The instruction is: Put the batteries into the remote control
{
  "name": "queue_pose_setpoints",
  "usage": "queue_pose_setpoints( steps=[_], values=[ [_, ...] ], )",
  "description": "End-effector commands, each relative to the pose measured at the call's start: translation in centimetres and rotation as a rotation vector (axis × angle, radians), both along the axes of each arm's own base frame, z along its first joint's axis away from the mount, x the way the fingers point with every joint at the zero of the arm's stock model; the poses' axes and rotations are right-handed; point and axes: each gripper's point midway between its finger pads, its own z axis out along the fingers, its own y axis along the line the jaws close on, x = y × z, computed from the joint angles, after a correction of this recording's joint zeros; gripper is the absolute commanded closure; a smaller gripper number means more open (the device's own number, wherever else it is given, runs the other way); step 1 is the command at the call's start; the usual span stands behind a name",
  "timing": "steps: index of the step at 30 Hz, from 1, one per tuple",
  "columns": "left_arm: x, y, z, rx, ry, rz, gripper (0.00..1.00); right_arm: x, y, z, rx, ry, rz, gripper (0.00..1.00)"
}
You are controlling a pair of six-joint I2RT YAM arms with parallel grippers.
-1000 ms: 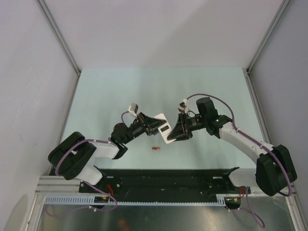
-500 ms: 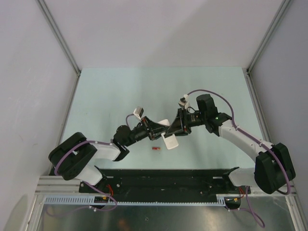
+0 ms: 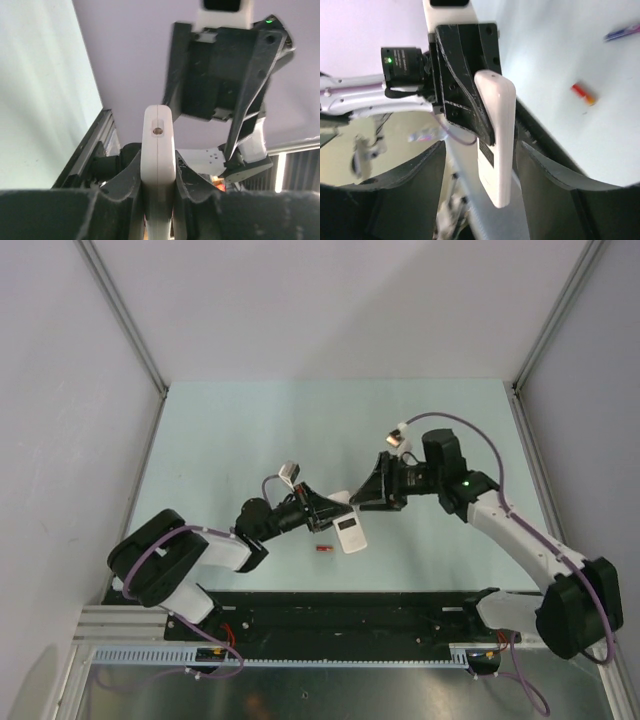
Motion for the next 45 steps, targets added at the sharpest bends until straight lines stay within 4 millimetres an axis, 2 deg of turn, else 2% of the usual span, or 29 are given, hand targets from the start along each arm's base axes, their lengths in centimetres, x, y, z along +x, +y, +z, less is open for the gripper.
queue_pose_setpoints(
  steps=[1,2,3,4,5,6,7,8,9,10,11,12,13,14,15,16,17,18,19,25,28,32,37,40,43,45],
  values=[
    [0.8,0.4,-0.9,0.071,-0.091,-0.048,1.00,3.3,-3.4,2.3,-0.146,-0.310,-0.199,0.37],
    [1.6,0.4,-0.2,0.090,-0.117,-0.030,1.00,3.8,-4.3,2.2,-0.196,-0.341,-0.259,0.37],
    [2.4,0.4,-0.6,0.131,-0.115,-0.009,1.00,3.6,-5.0,1.6,-0.240,-0.333,-0.280,0.37],
    [3.5,0.9,-3.1,0.257,-0.096,0.028,1.00,3.7,-5.5,1.2,-0.273,-0.351,-0.297,0.37],
    [4.7,0.8,-1.6,0.293,-0.139,0.067,1.00,4.0,-6.2,0.8,-0.327,-0.361,-0.338,0.38],
    [5.6,1.2,-2.0,0.365,-0.145,0.101,1.00,4.0,-6.7,0.6,-0.353,-0.374,-0.358,0.38],
    [5.7,2.1,-4.7,0.528,-0.134,0.101,1.00,4.0,-7.0,0.4,-0.382,-0.385,-0.372,0.38],
    [8.0,2.7,-3.5,0.600,-0.160,0.204,1.00,4.5,-7.7,0.0,-0.431,-0.410,-0.407,0.38],
    [8.7,3.6,-3.3,0.671,-0.161,0.241,1.00,4.2,-7.7,-0.2,-0.455,-0.419,-0.404,0.38],
    [8.6,5.2,-5.5,0.825,-0.136,0.246,1.00,4.2,-7.7,-0.4,-0.475,-0.427,-0.407,0.38],
    [10.4,6.0,-3.8,0.872,-0.167,0.332,1.00,4.4,-8.1,-0.7,-0.509,-0.442,-0.423,0.39],
    [10.8,7.1,-4.4,0.949,-0.150,0.359,1.00,4.2,-7.7,-1.1,-0.525,-0.447,-0.409,0.39],
    [10.6,8.7,-5.9,1.071,-0.125,0.356,1.00,4.2,-7.7,-1.2,-0.538,-0.454,-0.412,0.39],
    [12.0,9.9,-4.9,1.140,-0.132,0.431,1.00,4.5,-8.0,-1.5,-0.568,-0.461,-0.430,0.39],
    [12.2,10.7,-5.1,1.200,-0.122,0.439,1.00,4.2,-7.7,-1.6,-0.576,-0.469,-0.422,0.40],
    [11.8,12.0,-7.0,1.317,-0.089,0.402,1.00,4.8,-8.3,-2.0,-0.619,-0.476,-0.458,0.40],
    [12.4,12.5,-6.6,1.359,-0.096,0.422,1.00,4.7,-8.5,-2.4,-0.644,-0.473,-0.467,0.41],
    [12.3,14.3,-7.6,1.466,-0.062,0.433,1.00,4.8,-8.7,-2.4,-0.657,-0.476,-0.480,0.41],
    [12.5,15.1,-8.7,1.541,-0.046,0.421,1.00,4.9,-8.9,-2.5,-0.680,-0.486,-0.497,0.41],
    [13.9,19.5,-11.6,1.877,0.032,0.402,1.00,4.8,-9.3,-2.5,-0.722,-0.526,-0.493,0.40],
    [15.0,20.4,-12.8,1.951,0.074,0.412,1.00,4.6,-9.1,-2.5,-0.715,-0.530,-0.482,0.40],
    [16.8,19.4,-13.4,1.966,0.071,0.427,1.00,4.4,-9.1,-2.2,-0.705,-0.534,-0.481,0.40],
    [18.0,18.3,-15.4,1.992,0.081,0.397,1.00,4.1,-9.5,-2.3,-0.719,-0.523,-0.483,0.40],
    [18.2,17.3,-16.4,1.976,0.089,0.365,0.95,3.9,-9.9,-2.6,-0.733,-0.516,-0.489,0.40],
    [18.3,16.4,-17.3,1.968,0.091,0.333,0.85,3.8,-10.1,-2.8,-0.741,-0.515,-0.489,0.39],
    [18.8,16.0,-16.9,1.948,0.088,0.344,0.76,3.8,-10.3,-2.7,-0.744,-0.515,-0.494,0.39]
  ],
)
